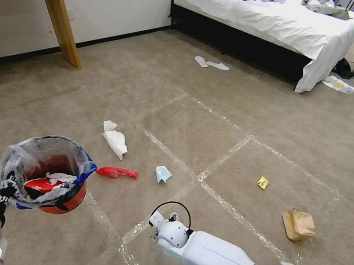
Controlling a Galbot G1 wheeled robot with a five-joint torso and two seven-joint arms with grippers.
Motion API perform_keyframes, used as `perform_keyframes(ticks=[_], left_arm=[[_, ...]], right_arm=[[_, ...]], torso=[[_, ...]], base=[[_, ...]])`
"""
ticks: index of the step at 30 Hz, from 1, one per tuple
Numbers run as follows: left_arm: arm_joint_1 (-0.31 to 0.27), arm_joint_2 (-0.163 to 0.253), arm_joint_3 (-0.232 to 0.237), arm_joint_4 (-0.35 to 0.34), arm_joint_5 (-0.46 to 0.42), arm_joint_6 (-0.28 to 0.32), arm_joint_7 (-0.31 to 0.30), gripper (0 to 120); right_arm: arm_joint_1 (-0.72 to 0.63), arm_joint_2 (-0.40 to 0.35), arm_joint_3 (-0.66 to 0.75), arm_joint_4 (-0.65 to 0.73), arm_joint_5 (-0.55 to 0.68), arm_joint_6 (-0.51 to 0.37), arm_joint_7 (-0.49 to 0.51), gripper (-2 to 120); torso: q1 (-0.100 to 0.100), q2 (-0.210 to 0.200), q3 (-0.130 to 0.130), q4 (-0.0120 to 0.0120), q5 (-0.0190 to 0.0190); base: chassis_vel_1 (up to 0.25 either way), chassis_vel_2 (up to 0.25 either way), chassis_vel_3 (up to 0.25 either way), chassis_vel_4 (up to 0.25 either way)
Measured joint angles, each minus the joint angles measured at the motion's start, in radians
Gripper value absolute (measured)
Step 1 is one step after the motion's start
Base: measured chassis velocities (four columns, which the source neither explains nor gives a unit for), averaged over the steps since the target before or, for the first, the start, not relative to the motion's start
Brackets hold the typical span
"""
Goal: Pick up the trash bin and place the garbage on the floor into it.
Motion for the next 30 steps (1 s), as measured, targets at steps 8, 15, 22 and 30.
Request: perform_keyframes(ticks=[8,15,22,30], left_arm=[[0.002,0.002,-0.001,0.001,-0.001,-0.002,0.001,4],[0.001,0.000,-0.001,0.007,0.000,-0.004,0.005,4],[0.000,0.000,-0.002,0.007,0.000,-0.005,0.005,4],[-0.001,0.000,0.002,0.006,0.001,-0.005,0.003,4]], right_arm=[[-0.013,0.035,0.017,-0.089,-0.047,0.036,-0.017,98],[-0.018,0.052,0.022,-0.138,-0.069,0.077,-0.030,87],[-0.027,0.057,0.023,-0.151,-0.078,0.093,-0.042,79],[-0.032,0.068,0.020,-0.167,-0.085,0.111,-0.052,79]], torso=[[0.000,0.000,0.000,0.0001,0.0002],[0.000,0.000,0.000,0.0002,0.0002],[0.000,0.000,0.000,0.0002,0.0002],[0.000,0.000,0.000,0.0001,0.0002]], base=[[0.000,0.000,0.000,0.000],[0.000,0.000,0.000,0.000],[0.000,0.000,0.000,0.000],[0.000,0.000,0.000,0.000]])
